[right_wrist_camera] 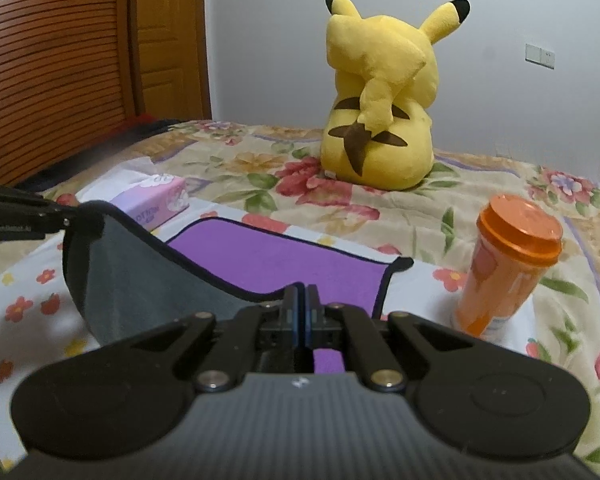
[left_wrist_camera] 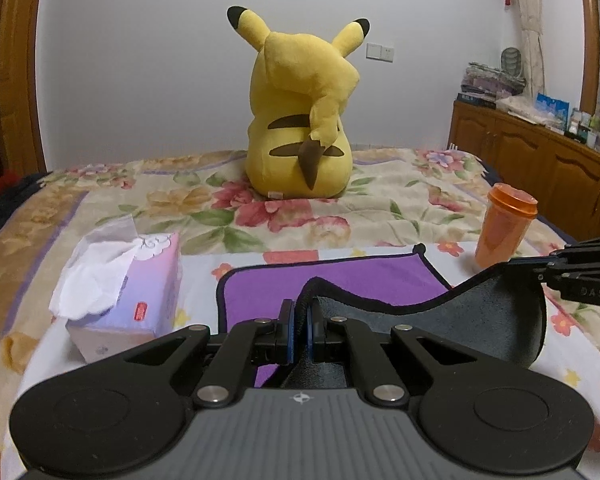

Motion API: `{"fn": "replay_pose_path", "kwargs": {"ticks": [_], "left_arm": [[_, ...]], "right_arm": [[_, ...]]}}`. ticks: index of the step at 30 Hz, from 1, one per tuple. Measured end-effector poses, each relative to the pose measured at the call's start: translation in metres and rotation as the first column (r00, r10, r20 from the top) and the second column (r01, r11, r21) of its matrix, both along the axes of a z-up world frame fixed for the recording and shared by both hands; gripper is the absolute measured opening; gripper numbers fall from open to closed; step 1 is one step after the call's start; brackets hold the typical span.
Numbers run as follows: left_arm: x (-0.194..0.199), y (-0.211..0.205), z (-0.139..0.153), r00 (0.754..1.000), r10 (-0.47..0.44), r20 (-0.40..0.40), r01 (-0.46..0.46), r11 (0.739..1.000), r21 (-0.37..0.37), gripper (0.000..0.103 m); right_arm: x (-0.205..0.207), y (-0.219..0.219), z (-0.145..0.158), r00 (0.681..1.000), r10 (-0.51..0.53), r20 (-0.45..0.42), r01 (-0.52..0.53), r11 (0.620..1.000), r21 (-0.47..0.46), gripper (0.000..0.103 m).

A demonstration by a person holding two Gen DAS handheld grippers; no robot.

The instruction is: Fold towel

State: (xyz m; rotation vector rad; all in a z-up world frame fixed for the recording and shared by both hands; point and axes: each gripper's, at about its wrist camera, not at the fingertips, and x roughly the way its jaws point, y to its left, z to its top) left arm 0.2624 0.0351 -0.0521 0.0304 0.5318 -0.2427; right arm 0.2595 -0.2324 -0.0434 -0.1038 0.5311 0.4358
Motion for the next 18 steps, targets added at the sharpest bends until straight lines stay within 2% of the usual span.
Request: {"fn": "replay_pose_path", "kwargs": {"ticks": [3,11,18], "left_arm": [[0.006,0.000,0.001,1.000,0.007,0.001,-0.007,1.000,-0.002,0.009],[0.019,-0.001,0.012,1.000,0.015,0.025,-0.015,1.000,-0.009,0.009],[0.035,-0.005,0.020,0.998,0.003,0.055,-0.004,1.000,0.018,0.009]], "right_arm": [[0.006,-0.003,0.001,1.000,0.005,-0.013,-0.005,0.999,0.040,0.004],[0.015,-0.003,0.009,1.000,-0.001,0.018,0.000,0.999,0.041,0.004],[0.028,-0.004,0.019,0.997,-0.010,0.072,0.008,1.000,0.030,0.004]]}}
